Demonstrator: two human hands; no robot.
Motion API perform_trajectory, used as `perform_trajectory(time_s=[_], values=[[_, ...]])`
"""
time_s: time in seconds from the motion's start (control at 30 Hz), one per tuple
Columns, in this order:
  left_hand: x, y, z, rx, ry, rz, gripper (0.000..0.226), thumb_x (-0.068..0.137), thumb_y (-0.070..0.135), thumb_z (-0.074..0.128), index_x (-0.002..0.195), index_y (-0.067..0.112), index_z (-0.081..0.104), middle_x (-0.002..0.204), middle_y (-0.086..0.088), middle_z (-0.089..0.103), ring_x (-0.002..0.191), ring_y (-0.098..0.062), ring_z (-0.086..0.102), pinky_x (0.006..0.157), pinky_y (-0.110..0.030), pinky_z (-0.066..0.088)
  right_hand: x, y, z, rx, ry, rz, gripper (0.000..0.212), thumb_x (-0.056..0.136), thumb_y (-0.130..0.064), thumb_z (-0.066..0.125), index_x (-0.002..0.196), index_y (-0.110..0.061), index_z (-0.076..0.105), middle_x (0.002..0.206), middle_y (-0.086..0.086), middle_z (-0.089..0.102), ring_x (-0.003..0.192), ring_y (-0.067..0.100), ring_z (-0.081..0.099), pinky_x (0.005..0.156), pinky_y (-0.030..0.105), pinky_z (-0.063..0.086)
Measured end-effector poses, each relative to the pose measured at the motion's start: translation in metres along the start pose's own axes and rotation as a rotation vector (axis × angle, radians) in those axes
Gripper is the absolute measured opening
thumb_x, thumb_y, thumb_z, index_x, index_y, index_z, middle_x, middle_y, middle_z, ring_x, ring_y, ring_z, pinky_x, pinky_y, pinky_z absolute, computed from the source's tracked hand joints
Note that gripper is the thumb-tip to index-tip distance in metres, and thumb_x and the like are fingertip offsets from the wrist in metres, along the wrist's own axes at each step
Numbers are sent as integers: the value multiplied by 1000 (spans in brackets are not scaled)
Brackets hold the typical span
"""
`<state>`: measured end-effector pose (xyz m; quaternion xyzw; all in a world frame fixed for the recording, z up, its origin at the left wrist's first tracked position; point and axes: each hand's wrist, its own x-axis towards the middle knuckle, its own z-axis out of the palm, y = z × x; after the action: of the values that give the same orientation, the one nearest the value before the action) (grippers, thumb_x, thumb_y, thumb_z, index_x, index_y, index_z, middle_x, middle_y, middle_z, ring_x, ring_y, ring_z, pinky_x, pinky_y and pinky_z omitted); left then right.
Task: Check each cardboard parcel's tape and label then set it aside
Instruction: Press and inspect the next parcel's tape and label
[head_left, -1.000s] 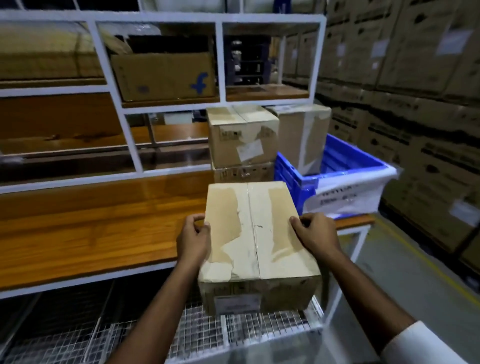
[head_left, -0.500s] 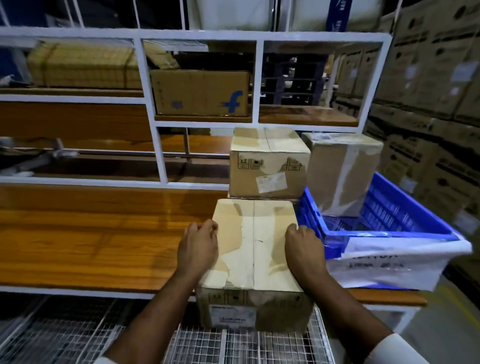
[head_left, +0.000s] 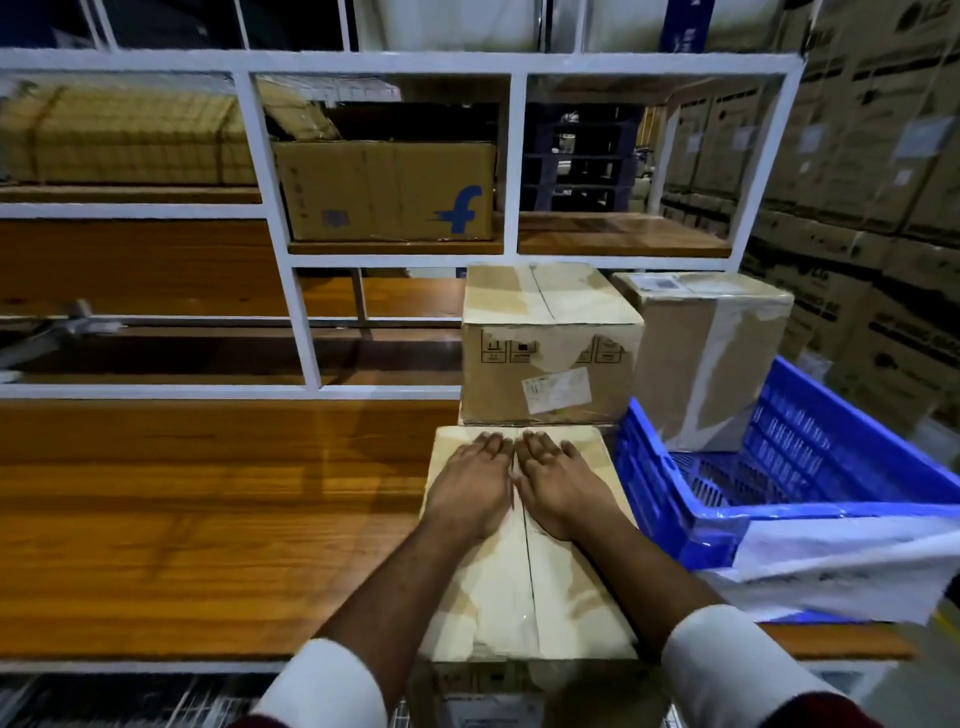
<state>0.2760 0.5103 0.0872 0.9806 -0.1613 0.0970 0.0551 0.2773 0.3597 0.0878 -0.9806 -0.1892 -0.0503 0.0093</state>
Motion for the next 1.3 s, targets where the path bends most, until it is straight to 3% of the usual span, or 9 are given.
perform_trajectory(time_s=[0.23, 0.43, 0.63, 0.73, 0.87, 1.07, 1.17, 1.3], values=[[11, -2, 5, 91, -19, 64, 57, 103, 35, 31, 155, 12, 23, 162, -6, 22, 149, -18, 18, 121, -34, 9, 5, -1, -2, 13, -13, 16, 57, 105, -36, 20, 156, -11, 23, 163, 8, 20, 151, 20, 15, 122, 42, 12], [-13, -16, -9, -53, 47, -152, 51, 103, 34, 36, 151, 17, 33, 157, -2, 35, 144, -18, 31, 117, -35, 24, -13, 13, -16, 54, -2, 175, 59, 104, -40, 26, 152, -5, 28, 157, 17, 32, 145, 29, 30, 119, 44, 25], [-18, -18, -12, 1, 13, -128, 52, 105, 33, 30, 154, 16, 27, 159, -4, 30, 147, -19, 26, 121, -36, 19, -19, 21, -12, 13, 6, 149, 57, 105, -35, 23, 152, -4, 28, 157, 17, 32, 145, 31, 28, 119, 45, 24], [-20, -11, -16, 31, 21, -122, 49, 104, 30, 33, 151, 15, 33, 156, -5, 37, 144, -21, 31, 118, -39, 26, -19, 18, -15, 15, -8, 167, 55, 104, -33, 25, 150, -4, 31, 155, 17, 35, 143, 32, 32, 117, 46, 28], [-26, 3, -26, -111, 14, 20, 42, 103, 23, 42, 144, 22, 45, 151, 0, 45, 139, -18, 40, 113, -36, 34, -20, 0, -15, 38, -7, 63, 47, 102, -26, 31, 145, -10, 39, 150, 13, 44, 138, 28, 40, 110, 46, 37], [-29, 11, -12, -95, -48, 60, 46, 105, 28, 33, 151, 21, 34, 157, -2, 36, 146, -18, 28, 120, -35, 21, -31, -18, -5, 2, -27, 74, 51, 104, -24, 27, 154, -12, 27, 161, 9, 27, 149, 24, 21, 119, 48, 15], [-33, 13, -18, -137, -27, 25, 45, 105, 30, 37, 149, 22, 38, 155, 1, 39, 143, -16, 32, 117, -35, 26, -32, -15, -14, 67, -52, 73, 50, 105, -26, 29, 152, -9, 30, 158, 11, 31, 147, 26, 26, 117, 44, 24], [-50, 1, -17, -138, 41, -121, 36, 97, 28, 53, 133, 20, 53, 137, -1, 57, 122, -15, 54, 105, -36, 44, -48, 9, -24, 133, -26, 215, 45, 103, -30, 37, 141, -8, 43, 145, 12, 47, 129, 27, 48, 107, 41, 42]])
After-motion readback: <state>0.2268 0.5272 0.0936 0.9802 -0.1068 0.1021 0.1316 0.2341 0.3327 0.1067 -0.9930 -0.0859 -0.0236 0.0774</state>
